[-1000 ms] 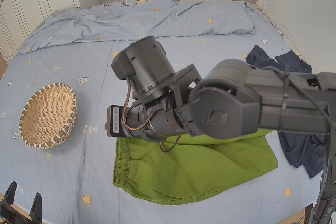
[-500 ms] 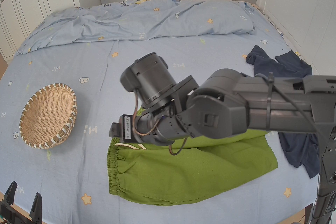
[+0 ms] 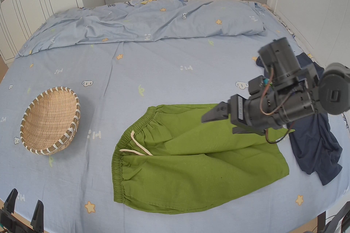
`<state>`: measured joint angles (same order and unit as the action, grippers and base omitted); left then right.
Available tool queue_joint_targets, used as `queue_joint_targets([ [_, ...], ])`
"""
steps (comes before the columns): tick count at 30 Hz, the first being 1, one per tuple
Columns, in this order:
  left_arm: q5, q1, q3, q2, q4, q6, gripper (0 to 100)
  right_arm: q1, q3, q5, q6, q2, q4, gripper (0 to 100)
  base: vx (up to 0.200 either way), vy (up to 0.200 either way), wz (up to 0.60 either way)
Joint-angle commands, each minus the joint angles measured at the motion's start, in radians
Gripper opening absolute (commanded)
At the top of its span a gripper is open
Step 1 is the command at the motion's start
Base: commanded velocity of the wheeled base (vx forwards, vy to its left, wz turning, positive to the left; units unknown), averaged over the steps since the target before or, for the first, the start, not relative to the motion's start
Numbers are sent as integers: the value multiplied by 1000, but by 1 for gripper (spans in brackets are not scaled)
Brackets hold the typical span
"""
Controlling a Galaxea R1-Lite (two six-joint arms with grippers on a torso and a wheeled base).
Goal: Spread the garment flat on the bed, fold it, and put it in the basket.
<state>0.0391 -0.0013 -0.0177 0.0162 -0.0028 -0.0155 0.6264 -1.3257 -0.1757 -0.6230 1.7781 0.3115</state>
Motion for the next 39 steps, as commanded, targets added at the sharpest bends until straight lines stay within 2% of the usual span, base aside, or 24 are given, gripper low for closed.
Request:
queue_joint_targets([
  [1,-1,0,18,-16,0,5,100,-350,740,-172,3,-384,-451,100,0,0,0],
  [5,2,1,18,-16,-2,19,100,-382,936,-177,5,-391,-686,100,0,0,0],
  [9,-2,1,-24,-16,-29,23,100,-401,985,-177,23,-393,-715,100,0,0,0],
  [11,-36,-16,-281,27,-14,-67,100,-401,996,-179,40,-391,-715,100,0,0,0],
  [12,-36,-16,-281,27,-14,-67,100,-401,996,-179,40,-391,-715,100,0,0,0],
  [13,-93,-51,-400,114,86,-152,100,-393,999,-180,40,-388,-715,100,0,0,0],
  [16,-229,-114,-475,258,247,-238,100,-389,1024,-186,46,-385,-715,100,0,0,0],
  [19,-374,-197,-453,426,248,-371,100,-404,1043,-194,60,-385,-715,100,0,0,0],
  [22,-459,-255,-400,584,142,-551,100,-430,1062,-205,63,-381,-718,100,0,0,0],
  [25,-519,-289,-317,732,-20,-627,100,-436,1063,-245,63,-378,-721,100,0,0,0],
  [26,-548,-287,-262,820,-138,-639,100,-439,1063,-278,63,-370,-721,100,0,0,0],
  [27,-555,-287,-249,837,-161,-641,100,-439,1063,-284,63,-368,-721,100,0,0,0],
  [29,-613,-287,-148,1004,-359,-633,100,-441,1062,-315,63,-350,-724,100,0,0,0],
  [30,-614,-287,-143,1013,-368,-633,100,-441,1062,-317,63,-348,-724,100,0,0,0],
  [31,-648,-284,-105,1144,-471,-627,100,-441,1059,-318,65,-324,-727,100,0,0,0],
  [33,-663,-278,-81,1282,-557,-613,100,-438,1053,-318,71,-290,-732,100,0,0,0],
  [35,-665,-278,-65,1386,-609,-570,100,-438,1053,-320,91,-266,-747,100,0,0,0],
  [39,-682,-272,-41,1610,-689,-402,100,-430,1047,-321,137,-200,-807,100,0,0,0],
])
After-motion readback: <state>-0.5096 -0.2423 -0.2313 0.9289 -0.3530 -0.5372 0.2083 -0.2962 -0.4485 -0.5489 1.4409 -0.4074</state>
